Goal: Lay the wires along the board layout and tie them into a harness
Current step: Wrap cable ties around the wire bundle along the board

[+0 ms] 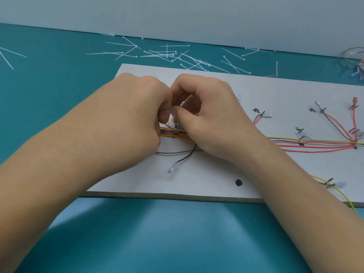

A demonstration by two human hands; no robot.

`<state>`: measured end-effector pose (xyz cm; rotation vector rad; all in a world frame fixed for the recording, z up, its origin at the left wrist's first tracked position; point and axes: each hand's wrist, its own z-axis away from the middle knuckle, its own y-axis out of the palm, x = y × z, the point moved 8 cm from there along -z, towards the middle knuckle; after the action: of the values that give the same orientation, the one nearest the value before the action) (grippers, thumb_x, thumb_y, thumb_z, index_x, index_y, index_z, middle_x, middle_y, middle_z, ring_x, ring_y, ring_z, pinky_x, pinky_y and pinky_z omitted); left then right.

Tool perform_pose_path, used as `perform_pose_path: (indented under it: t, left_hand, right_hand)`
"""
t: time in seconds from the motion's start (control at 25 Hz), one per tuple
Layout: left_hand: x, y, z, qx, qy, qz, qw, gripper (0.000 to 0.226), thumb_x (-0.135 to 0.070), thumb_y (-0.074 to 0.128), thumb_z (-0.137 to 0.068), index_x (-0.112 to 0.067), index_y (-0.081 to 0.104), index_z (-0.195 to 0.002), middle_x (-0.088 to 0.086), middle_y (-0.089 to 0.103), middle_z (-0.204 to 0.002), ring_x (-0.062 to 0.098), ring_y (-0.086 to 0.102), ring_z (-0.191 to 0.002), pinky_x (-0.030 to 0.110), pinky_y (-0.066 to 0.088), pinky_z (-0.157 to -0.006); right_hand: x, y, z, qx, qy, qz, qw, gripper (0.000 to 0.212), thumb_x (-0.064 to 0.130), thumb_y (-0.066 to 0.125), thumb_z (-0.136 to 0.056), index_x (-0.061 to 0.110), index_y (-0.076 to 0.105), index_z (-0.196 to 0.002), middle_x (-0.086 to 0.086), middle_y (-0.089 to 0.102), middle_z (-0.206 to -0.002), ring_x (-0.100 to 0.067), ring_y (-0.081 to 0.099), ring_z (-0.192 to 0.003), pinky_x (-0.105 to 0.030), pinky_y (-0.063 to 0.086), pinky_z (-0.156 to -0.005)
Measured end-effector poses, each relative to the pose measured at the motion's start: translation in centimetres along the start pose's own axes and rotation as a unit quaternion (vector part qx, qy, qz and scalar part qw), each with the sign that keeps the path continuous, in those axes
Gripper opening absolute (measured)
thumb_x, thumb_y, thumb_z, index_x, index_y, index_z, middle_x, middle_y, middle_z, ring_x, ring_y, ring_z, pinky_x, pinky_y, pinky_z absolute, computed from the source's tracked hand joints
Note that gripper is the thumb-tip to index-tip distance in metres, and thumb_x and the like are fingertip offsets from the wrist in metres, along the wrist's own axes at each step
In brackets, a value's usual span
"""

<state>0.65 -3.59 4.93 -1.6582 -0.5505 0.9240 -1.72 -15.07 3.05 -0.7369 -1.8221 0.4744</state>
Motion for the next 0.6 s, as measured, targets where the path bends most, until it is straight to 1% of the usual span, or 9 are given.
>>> perform_pose_path:
  t: [0.08,0.2,0.32,0.4,0.52,0.6]
  left_hand:
    - [-0.3,0.3,0.0,0.012,0.008,0.012,1.0,0.025,-0.005,0.069,-0.07,-0.025,0.056,-0.075,-0.007,0.067,-0.074,0.014,0.063,-0.072,0.036,0.055,-0.067]
    - [-0.3,0.6,0.0,0.037,0.003,0.041,0.998,0.025,-0.006,0.069,-0.069,-0.026,0.056,-0.075,-0.007,0.066,-0.07,0.008,0.061,-0.068,0.033,0.055,-0.066]
    - [0.1,0.5,-0.1,0.034,0.001,0.063,0.997,0.021,-0.01,0.068,-0.074,-0.028,0.058,-0.076,-0.006,0.067,-0.07,0.009,0.062,-0.068,0.034,0.056,-0.066]
    - [0.3,0.7,-0.2,0.04,0.009,0.072,0.997,0.022,-0.012,0.066,-0.08,-0.031,0.056,-0.079,-0.008,0.066,-0.074,0.008,0.061,-0.071,0.033,0.054,-0.066]
    - [0.9,1.1,-0.6,0.055,0.008,0.097,0.994,0.026,-0.013,0.065,-0.088,-0.037,0.055,-0.085,-0.012,0.069,-0.078,0.002,0.06,-0.07,0.03,0.048,-0.063]
    - [1.1,1.0,-1.0,0.053,0.012,0.143,0.988,0.031,-0.01,0.069,-0.088,-0.038,0.057,-0.085,-0.022,0.07,-0.082,0.001,0.063,-0.069,0.032,0.052,-0.066]
  right_hand:
    - [0.0,0.0,0.0,0.001,-0.002,-0.002,1.0,0.019,-0.003,0.06,-0.082,0.013,0.068,-0.088,0.005,0.071,-0.08,-0.012,0.067,-0.065,-0.015,0.043,-0.06]
    - [-0.2,-0.2,-0.1,-0.002,-0.001,-0.005,1.0,0.02,-0.005,0.059,-0.08,0.011,0.068,-0.086,0.003,0.072,-0.078,-0.012,0.066,-0.067,-0.019,0.048,-0.063]
    - [-0.1,-0.1,0.0,-0.002,-0.003,0.0,1.0,0.019,-0.005,0.06,-0.079,0.011,0.069,-0.084,0.004,0.071,-0.075,-0.011,0.064,-0.068,-0.023,0.051,-0.065]
    - [-0.2,-0.2,-0.1,-0.004,-0.002,0.002,1.0,0.018,-0.004,0.06,-0.079,0.011,0.069,-0.083,0.004,0.069,-0.074,-0.011,0.063,-0.068,-0.024,0.051,-0.065]
    - [-0.5,-0.5,-0.1,-0.01,0.013,0.002,1.0,0.018,-0.002,0.062,-0.08,0.013,0.07,-0.083,0.004,0.069,-0.072,-0.011,0.063,-0.067,-0.022,0.049,-0.062]
    - [-0.6,-0.7,0.0,-0.006,0.023,0.01,1.0,0.016,0.0,0.065,-0.081,0.015,0.071,-0.083,0.005,0.069,-0.071,-0.011,0.062,-0.066,-0.02,0.046,-0.06]
